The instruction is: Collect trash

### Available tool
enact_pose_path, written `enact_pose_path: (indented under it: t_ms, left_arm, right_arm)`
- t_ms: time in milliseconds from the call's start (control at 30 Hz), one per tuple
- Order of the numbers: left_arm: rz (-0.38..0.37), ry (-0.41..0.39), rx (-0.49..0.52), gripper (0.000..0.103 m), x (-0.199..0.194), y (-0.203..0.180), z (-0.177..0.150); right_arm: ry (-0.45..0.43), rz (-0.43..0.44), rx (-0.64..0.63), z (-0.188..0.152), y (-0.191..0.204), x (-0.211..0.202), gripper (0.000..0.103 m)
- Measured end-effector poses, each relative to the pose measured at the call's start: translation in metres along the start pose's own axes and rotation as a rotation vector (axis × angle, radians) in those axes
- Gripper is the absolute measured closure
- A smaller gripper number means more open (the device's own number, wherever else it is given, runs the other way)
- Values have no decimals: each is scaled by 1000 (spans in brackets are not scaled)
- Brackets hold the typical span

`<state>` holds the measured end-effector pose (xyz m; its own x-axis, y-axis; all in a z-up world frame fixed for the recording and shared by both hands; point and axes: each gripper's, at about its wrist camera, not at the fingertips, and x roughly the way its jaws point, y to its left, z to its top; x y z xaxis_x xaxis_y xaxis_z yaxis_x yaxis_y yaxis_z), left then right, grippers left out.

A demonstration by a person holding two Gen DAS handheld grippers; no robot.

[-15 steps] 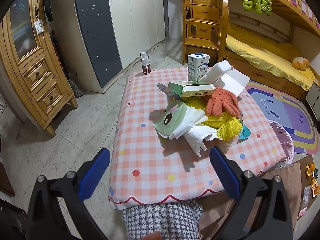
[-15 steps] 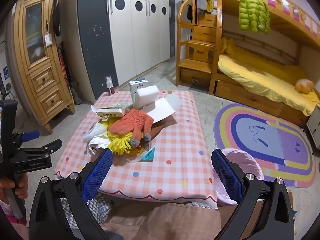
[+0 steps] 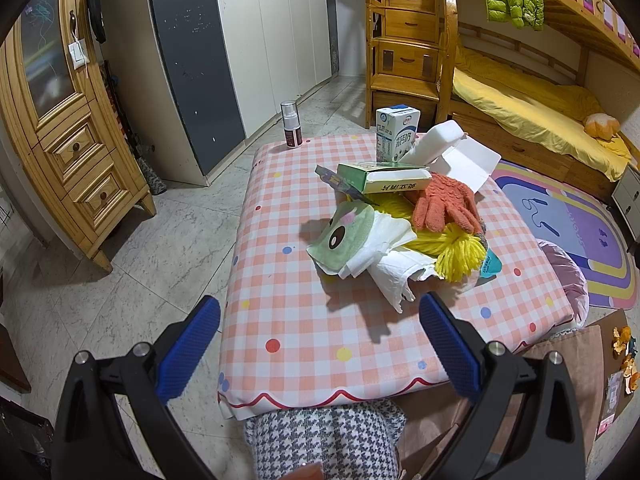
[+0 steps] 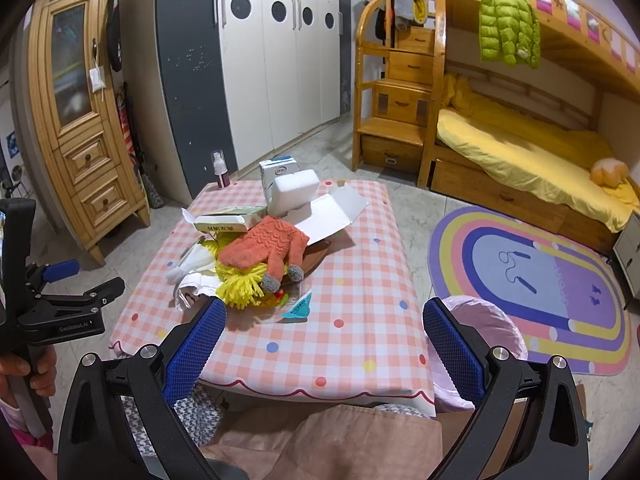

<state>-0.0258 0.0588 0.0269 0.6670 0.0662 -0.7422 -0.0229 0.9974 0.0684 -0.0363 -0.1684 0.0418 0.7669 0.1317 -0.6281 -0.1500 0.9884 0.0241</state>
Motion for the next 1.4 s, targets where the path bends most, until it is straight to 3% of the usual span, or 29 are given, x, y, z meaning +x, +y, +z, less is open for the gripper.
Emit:
enact_pose_path:
  t_ms: [1400]
  left_arm:
    - [17, 27, -22, 7, 9, -3, -9]
  right_arm:
    - [8, -3, -13, 2, 2, 8, 5]
